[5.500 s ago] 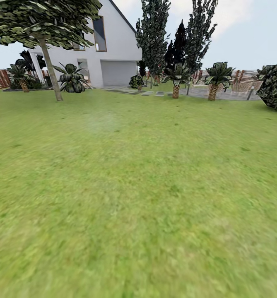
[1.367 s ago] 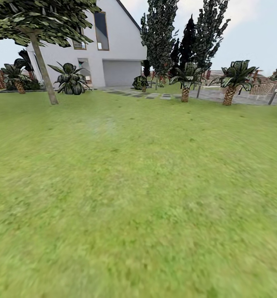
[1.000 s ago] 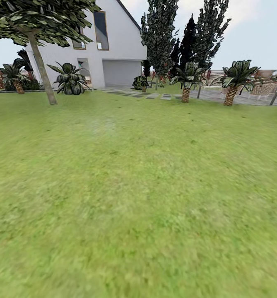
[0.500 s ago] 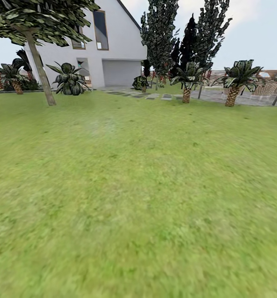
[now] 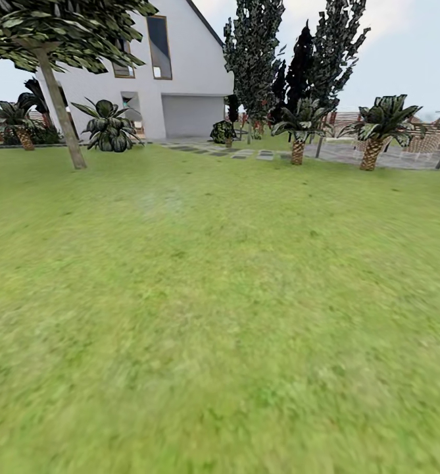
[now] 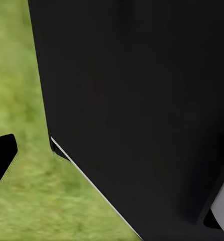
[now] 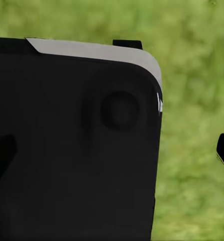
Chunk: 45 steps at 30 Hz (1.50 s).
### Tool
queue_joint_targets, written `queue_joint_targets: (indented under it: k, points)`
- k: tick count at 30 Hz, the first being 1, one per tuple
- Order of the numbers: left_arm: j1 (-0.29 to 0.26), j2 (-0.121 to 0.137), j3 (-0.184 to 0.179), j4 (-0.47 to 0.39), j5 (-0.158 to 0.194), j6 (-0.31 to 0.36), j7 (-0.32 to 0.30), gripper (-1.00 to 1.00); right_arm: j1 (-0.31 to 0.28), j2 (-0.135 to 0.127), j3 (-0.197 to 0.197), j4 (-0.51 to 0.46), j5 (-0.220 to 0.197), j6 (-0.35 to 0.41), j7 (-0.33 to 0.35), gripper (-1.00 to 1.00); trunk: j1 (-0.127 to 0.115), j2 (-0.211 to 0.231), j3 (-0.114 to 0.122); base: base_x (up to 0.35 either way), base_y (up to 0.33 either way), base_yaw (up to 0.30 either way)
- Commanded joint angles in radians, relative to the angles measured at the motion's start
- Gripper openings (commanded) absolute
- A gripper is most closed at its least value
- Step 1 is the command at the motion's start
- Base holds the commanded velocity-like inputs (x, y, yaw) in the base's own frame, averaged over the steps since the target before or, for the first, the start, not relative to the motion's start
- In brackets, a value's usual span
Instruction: Take the three Easter eggs out of the wicker basket on the lawn in the garden, then place them on the lawn next to a single tree (choose any tree) so that all three eggs are next to the same tree and none are left in the basket.
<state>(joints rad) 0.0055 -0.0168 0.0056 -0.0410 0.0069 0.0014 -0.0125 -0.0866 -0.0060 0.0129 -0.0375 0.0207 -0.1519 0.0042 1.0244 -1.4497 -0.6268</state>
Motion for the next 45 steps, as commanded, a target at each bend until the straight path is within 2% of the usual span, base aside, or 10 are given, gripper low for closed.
queue_joint_targets:
  k: [1, 45]
  points:
    - [0.001, 0.0, 0.001, -0.002, 0.001, 0.0, -0.001, 1.0, 0.0, 0.0, 0.001, 0.001, 0.002, -0.003, 0.0, 1.0, 0.001, 0.0, -0.001, 0.325, 0.0, 0.0]
    - [0.001, 0.0, 0.001, -0.002, 0.001, 0.0, -0.001, 1.0, -0.001, 0.001, 0.001, 0.001, 0.002, -0.003, 0.0, 1.0, 0.001, 0.0, -0.001, 0.325, 0.0, 0.0]
